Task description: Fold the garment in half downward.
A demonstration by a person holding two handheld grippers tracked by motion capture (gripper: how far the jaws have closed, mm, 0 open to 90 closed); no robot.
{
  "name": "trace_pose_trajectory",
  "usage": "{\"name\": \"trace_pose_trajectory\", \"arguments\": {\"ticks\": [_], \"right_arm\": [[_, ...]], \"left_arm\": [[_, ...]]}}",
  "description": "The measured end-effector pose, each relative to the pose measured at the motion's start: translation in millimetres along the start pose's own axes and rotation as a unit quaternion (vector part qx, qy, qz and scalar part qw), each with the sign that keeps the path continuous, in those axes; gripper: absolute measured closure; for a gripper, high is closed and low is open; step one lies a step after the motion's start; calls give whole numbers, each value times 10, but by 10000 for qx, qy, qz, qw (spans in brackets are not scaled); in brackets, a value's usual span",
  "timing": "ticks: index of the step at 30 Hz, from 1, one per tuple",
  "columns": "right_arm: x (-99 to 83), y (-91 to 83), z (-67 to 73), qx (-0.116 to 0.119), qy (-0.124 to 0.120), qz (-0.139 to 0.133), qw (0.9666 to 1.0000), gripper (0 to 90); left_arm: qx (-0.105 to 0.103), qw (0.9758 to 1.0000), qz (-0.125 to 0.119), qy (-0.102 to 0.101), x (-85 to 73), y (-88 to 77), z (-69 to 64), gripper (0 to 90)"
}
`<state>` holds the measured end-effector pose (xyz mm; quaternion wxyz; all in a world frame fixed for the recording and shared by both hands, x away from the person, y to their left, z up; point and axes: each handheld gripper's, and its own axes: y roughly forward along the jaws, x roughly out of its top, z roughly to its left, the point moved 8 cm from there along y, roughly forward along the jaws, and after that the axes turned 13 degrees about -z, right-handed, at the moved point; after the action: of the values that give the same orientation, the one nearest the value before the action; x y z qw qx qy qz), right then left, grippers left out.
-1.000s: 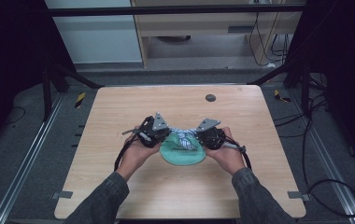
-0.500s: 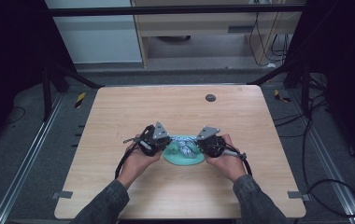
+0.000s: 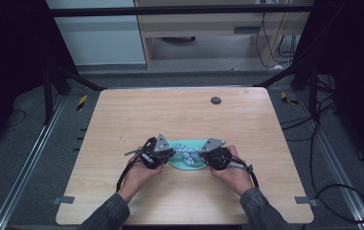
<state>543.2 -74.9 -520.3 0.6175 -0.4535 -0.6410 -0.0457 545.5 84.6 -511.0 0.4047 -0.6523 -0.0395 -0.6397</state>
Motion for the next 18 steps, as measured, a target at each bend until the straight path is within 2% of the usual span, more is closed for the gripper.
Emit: {"name": "trace_pose_trajectory", "arguments": {"ticks": [6, 11, 15, 18], "right_arm": [[-49, -22, 59, 37, -48, 12, 10000, 832], [-52, -23, 73, 67, -29, 17, 10000, 816], [-44, -26, 63, 74, 17, 30, 10000, 784], [-34, -20, 67, 91, 89, 30, 9999, 724]], "left_arm": [[-32, 10000, 35, -30, -70, -13, -46, 850], [-65, 10000, 37, -11, -66, -17, -72, 852], [-68, 10000, 32, -15, -69, -17, -68, 853], [-83, 10000, 3, -33, -64, -26, -67, 853]]}}
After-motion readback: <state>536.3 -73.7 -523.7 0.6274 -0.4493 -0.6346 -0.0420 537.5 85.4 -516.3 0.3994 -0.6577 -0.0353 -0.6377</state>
